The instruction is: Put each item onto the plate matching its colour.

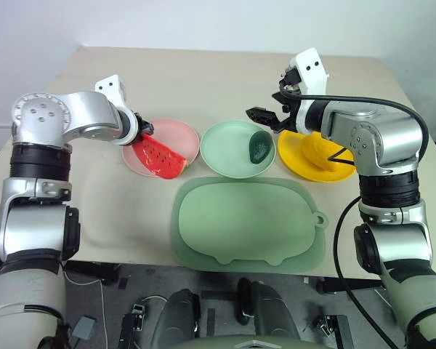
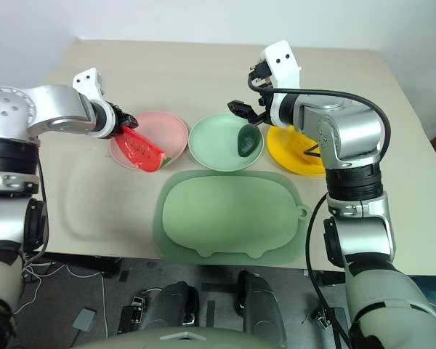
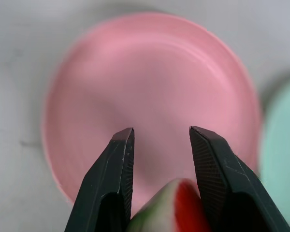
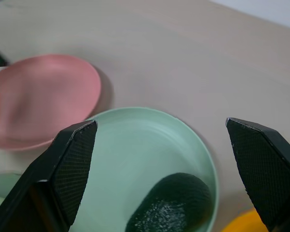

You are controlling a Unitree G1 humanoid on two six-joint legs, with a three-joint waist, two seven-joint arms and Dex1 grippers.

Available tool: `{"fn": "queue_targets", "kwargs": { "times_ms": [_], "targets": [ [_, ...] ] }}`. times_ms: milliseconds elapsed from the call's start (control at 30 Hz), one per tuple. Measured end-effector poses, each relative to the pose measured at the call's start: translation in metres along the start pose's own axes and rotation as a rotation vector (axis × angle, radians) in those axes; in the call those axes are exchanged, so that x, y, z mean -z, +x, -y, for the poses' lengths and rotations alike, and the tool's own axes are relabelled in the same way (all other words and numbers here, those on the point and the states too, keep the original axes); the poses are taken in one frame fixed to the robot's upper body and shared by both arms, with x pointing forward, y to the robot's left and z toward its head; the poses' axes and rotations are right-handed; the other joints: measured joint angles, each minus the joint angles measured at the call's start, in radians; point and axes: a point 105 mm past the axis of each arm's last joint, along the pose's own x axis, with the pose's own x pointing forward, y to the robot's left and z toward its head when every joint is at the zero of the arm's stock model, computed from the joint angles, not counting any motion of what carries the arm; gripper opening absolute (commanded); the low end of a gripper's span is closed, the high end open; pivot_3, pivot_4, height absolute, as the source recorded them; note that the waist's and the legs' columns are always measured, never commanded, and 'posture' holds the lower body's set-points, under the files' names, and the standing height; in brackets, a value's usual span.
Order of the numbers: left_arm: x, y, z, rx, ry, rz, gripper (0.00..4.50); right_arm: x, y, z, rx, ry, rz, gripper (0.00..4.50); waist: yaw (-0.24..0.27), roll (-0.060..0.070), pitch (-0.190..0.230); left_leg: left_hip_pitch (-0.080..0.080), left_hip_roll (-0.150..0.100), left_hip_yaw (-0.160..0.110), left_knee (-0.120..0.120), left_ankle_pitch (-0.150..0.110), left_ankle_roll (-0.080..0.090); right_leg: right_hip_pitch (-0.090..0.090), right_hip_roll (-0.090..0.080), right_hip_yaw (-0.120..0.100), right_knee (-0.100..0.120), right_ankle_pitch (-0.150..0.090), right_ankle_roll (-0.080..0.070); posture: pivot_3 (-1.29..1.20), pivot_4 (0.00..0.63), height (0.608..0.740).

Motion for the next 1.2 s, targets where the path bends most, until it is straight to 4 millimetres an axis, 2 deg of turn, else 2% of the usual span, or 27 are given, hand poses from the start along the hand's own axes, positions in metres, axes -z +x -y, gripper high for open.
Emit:
{"fn": "queue_targets", "kwargs": {
  "times_ms": [233,400,500,567,700,767,867,933,1000,1100,1200],
  "targets": [
    [-0.021,0.033,-0.003,0.008,-0.058,0.140,1.53,0.014,-0.003,-0.012,-0.024,0.017,-0.036,4.50,-0.002,0.000,0.000,-0.005,0.000,0.000,-0.002,0.000,0.000,-0.003,0.000,-0.001,-0.001,0.000,0.000,0.00,0.150,0.740],
    [-0.017,0.045,-0.006,0.014,-0.080,0.137,3.08,0.019,-0.009,-0.015,-0.019,0.028,-0.050,4.50,-0.008,0.000,0.000,-0.005,0.000,0.001,-0.003,0.000,0.000,-0.004,0.000,-0.001,-0.001,0.000,0.000,0.00,0.150,0.740],
    [-0.017,0.046,-0.005,0.026,-0.095,0.134,4.16,0.018,-0.014,-0.012,-0.004,0.036,-0.048,4.50,-0.008,0.000,0.000,-0.005,0.001,0.000,-0.002,0.000,0.000,-0.004,-0.001,-0.001,-0.001,0.000,0.000,0.00,0.150,0.740],
    [-0.019,0.044,-0.003,0.041,-0.107,0.133,4.16,0.019,-0.016,-0.010,0.005,0.039,-0.055,4.50,-0.009,0.000,0.000,-0.004,0.001,0.000,-0.002,0.000,0.000,-0.004,-0.001,-0.001,-0.001,0.000,0.000,0.00,0.150,0.740],
    [-0.030,0.034,0.001,0.058,-0.091,0.164,4.16,0.022,-0.021,-0.006,0.020,0.033,-0.074,4.50,-0.015,-0.001,0.000,-0.004,0.001,0.000,-0.002,0.000,0.001,-0.004,-0.001,-0.001,0.000,0.000,0.001,0.00,0.150,0.740],
    [-0.045,0.024,-0.001,0.032,-0.023,0.242,4.16,0.021,-0.025,-0.002,0.019,0.023,-0.073,4.50,-0.019,-0.001,0.001,-0.005,0.001,0.000,-0.002,-0.001,0.001,-0.004,-0.001,-0.001,0.000,0.000,0.001,0.00,0.150,0.740],
    [-0.078,-0.007,-0.004,0.070,0.102,0.472,4.16,0.021,-0.038,0.002,-0.027,0.006,-0.039,4.50,-0.024,-0.001,0.001,-0.005,0.001,0.001,-0.004,-0.001,0.001,-0.004,-0.001,-0.001,-0.001,0.000,0.001,0.00,0.150,0.740],
    [-0.090,-0.029,-0.005,0.153,0.169,0.613,4.16,0.021,-0.051,0.005,-0.068,-0.014,-0.010,4.50,-0.025,-0.001,0.001,-0.004,0.001,0.001,-0.006,-0.001,0.001,-0.005,-0.001,-0.001,-0.001,0.000,0.001,0.00,0.150,0.740],
    [-0.087,-0.039,-0.008,0.228,0.217,0.675,4.16,0.023,-0.063,0.006,-0.114,-0.043,0.014,4.50,-0.023,-0.001,0.001,-0.004,0.001,0.001,-0.006,-0.001,0.001,-0.005,-0.001,-0.001,-0.001,0.000,0.001,0.00,0.150,0.740],
    [-0.067,-0.049,-0.034,0.298,0.330,0.701,4.16,0.033,-0.084,0.004,-0.198,-0.042,0.037,4.50,-0.027,-0.001,0.001,-0.003,0.002,0.002,-0.005,-0.001,0.001,-0.005,-0.001,0.000,-0.001,0.000,0.001,0.00,0.150,0.740],
    [-0.026,-0.066,-0.056,0.420,0.518,0.662,4.16,0.054,-0.110,0.006,-0.268,0.025,0.001,4.50,-0.024,-0.001,0.001,-0.004,0.003,0.003,-0.004,-0.001,0.002,-0.005,-0.001,0.000,-0.002,0.000,0.000,0.00,0.150,0.740]
  ]
}}
